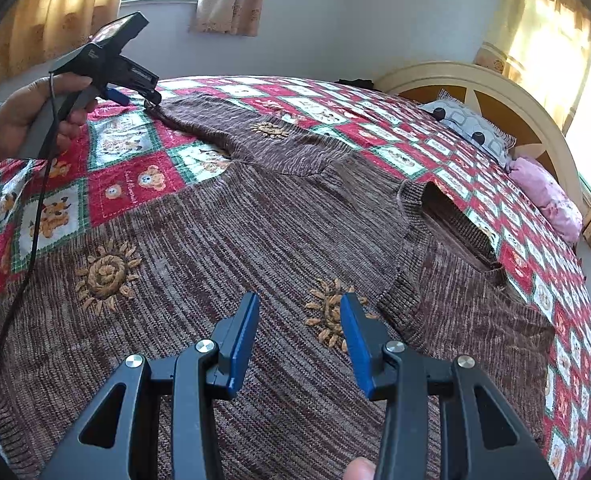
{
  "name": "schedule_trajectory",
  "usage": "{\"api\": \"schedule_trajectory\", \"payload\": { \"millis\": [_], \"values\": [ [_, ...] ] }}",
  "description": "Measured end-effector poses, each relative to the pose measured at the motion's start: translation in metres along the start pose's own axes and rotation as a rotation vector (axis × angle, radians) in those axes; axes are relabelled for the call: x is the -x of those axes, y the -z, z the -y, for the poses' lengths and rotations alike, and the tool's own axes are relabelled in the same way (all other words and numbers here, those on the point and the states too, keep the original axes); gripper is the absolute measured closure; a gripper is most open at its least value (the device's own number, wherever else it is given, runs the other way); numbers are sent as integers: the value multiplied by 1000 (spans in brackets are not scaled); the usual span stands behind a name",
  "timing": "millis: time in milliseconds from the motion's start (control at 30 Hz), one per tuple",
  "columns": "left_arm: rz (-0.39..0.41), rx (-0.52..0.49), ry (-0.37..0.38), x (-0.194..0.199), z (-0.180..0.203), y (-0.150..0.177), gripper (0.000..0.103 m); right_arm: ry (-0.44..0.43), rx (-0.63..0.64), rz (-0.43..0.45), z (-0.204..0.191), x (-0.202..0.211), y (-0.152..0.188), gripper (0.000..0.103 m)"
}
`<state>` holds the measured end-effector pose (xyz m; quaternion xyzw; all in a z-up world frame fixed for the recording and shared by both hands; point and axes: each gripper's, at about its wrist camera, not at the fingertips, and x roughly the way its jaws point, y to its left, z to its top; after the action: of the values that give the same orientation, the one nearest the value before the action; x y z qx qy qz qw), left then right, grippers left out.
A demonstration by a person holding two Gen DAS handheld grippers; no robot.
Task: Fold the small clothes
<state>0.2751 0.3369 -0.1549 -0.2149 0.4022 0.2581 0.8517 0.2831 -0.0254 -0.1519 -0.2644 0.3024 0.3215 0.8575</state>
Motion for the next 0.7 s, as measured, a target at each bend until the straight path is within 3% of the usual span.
{"api": "schedule_trajectory", "payload": {
  "millis": [100,233,300,333,700],
  "values": [
    [-23,-17,21,-8,11,-1,57,1,-4,0,0,0,0,59],
    [-21,-48,-4,-17,20,-2,63,-1,-6,-2,-2,-3,1,59],
    [-14,-32,0,-17,18,-6,85,-3,-12,-2,-2,-3,2,59],
    [-18,-29,19,-17,17,-7,89,-5,-16,-2,-3,-4,2,59],
    [28,-39,122,2,31,-14,94,-23,-54,10,2,-3,5,59]
  ]
}}
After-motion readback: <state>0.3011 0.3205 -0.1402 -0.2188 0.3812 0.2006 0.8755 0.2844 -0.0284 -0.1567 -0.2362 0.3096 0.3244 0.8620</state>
